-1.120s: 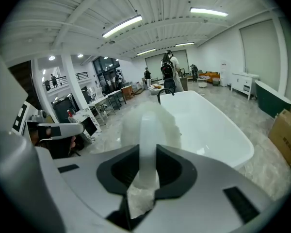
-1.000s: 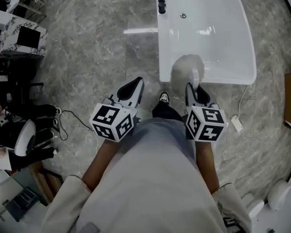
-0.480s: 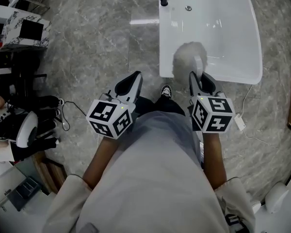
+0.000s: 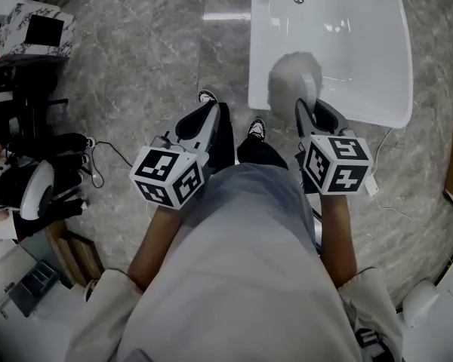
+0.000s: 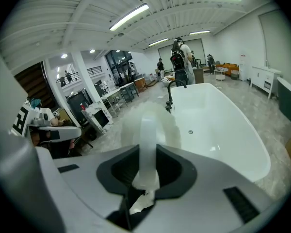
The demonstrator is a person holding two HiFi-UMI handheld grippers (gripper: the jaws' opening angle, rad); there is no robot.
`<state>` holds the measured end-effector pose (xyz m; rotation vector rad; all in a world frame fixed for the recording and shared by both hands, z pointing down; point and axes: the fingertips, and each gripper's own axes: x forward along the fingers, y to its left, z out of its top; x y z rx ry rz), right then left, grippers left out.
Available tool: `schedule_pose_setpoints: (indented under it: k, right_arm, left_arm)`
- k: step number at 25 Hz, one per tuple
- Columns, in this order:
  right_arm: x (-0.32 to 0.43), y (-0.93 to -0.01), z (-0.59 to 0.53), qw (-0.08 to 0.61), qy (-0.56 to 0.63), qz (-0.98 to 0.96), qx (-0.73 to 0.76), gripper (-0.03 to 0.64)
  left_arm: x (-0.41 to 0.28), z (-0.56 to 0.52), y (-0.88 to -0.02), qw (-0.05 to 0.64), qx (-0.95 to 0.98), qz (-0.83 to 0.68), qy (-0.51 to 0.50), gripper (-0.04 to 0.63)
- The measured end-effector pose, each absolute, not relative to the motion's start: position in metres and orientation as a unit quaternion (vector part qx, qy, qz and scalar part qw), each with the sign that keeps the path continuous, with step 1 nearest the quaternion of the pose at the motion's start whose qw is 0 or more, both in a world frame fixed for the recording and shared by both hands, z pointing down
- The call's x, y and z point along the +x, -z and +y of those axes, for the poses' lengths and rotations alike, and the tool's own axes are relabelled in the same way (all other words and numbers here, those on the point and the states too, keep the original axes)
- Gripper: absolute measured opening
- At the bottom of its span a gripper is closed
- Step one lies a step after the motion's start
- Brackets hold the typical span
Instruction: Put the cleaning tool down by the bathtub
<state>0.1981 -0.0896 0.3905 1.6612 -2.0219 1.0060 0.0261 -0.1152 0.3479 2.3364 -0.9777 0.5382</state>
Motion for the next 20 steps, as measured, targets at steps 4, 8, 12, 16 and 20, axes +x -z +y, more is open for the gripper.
schedule_pose_setpoints:
  k: [4, 8, 12, 16, 20]
  right_arm:
    - [0.203, -0.395, -0.094, 0.171, -0.361, -0.707, 0.584, 0.067]
    - [0.205, -0.396, -0.107, 0.17, -0.362, -0.709, 0.581, 0.067]
    - [0.201, -0.4, -0.114, 0.174, -0.367, -0.709, 0.577, 0.067]
    - [0.197, -0.401, -0.121, 0.18, -0.372, -0.71, 0.57, 0.067]
    - [0.192, -0.408, -0.126, 0.186, -0.379, -0.711, 0.563, 0.069]
  left_arm:
    - [0.027, -0.121, -0.35, 0.277, 0.867, -0.364, -0.198, 0.009]
    - [0.031, -0.132, -0.35, 0.279, 0.867, -0.362, -0.198, 0.009]
    - [0.028, -0.138, -0.351, 0.283, 0.867, -0.361, -0.198, 0.009]
    - [0.025, -0.145, -0.351, 0.291, 0.862, -0.364, -0.198, 0.009]
    - [0.023, -0.149, -0.354, 0.296, 0.859, -0.367, -0.199, 0.009]
